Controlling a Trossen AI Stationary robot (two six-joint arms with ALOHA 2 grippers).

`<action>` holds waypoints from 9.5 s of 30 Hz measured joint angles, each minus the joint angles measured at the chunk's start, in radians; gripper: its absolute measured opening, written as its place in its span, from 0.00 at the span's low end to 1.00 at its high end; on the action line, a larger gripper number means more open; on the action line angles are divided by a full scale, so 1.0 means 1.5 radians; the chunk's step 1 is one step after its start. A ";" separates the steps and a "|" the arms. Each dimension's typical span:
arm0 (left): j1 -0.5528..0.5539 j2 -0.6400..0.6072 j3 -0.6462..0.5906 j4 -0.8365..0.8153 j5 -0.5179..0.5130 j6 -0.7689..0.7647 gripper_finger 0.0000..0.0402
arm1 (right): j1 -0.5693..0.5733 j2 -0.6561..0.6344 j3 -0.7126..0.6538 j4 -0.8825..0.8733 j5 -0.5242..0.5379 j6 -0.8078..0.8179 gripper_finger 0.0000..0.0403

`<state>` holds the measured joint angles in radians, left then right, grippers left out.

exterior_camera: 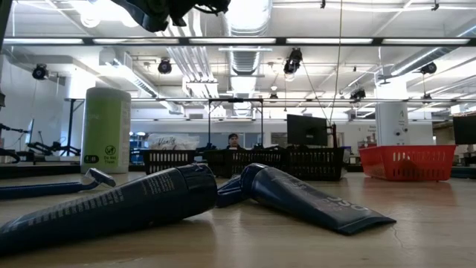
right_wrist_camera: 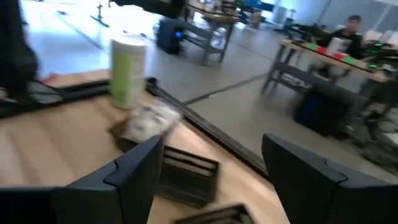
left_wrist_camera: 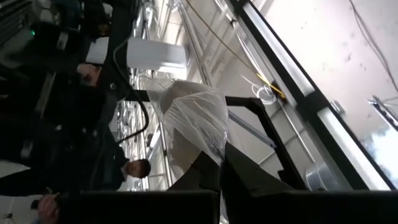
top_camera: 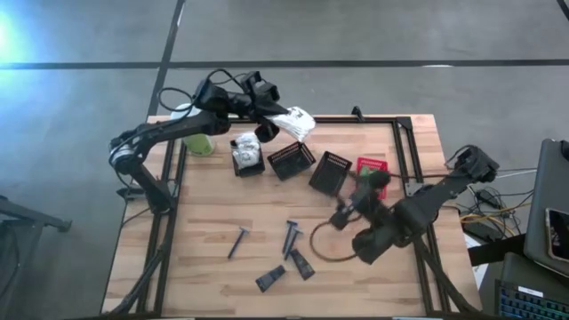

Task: Pick & Place Travel size toiletries
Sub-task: Put the cotton pack into the left black bin

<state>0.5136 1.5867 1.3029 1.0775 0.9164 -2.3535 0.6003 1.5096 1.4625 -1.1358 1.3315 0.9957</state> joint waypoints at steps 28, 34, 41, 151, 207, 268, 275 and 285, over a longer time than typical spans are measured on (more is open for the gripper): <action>0.023 0.000 0.000 0.061 0.025 -0.017 0.00 | -0.206 -0.492 -0.692 0.993 -0.656 -0.324 0.65; 0.024 0.000 0.000 0.063 0.026 -0.017 0.00 | -0.347 -0.541 -0.815 1.059 -0.772 -0.259 0.63; 0.028 0.000 0.000 0.079 0.038 -0.004 0.00 | -0.417 -0.615 -0.913 1.056 -0.800 -0.264 0.62; 0.059 0.000 -0.164 0.114 0.436 1.036 0.00 | -0.430 -0.648 -0.968 0.801 -0.789 -0.242 0.61; 0.029 -0.034 0.067 -1.430 -0.353 2.089 0.00 | -0.430 -0.647 -0.968 0.797 -0.786 -0.242 0.81; 0.068 0.077 -0.010 -1.330 -0.389 2.068 0.02 | -0.430 -0.648 -0.968 0.802 -0.788 -0.242 0.73; 0.068 0.076 -0.010 -1.330 -0.388 2.052 0.03 | -0.430 -0.648 -0.968 0.802 -0.788 -0.242 0.78; 0.068 0.076 -0.010 -1.331 -0.397 2.021 0.03 | -0.430 -0.648 -0.968 0.801 -0.786 -0.243 0.85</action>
<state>0.6151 1.7000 1.2877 -0.9184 0.3206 0.6780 -0.0441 0.5381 0.0109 0.0662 0.1524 0.6319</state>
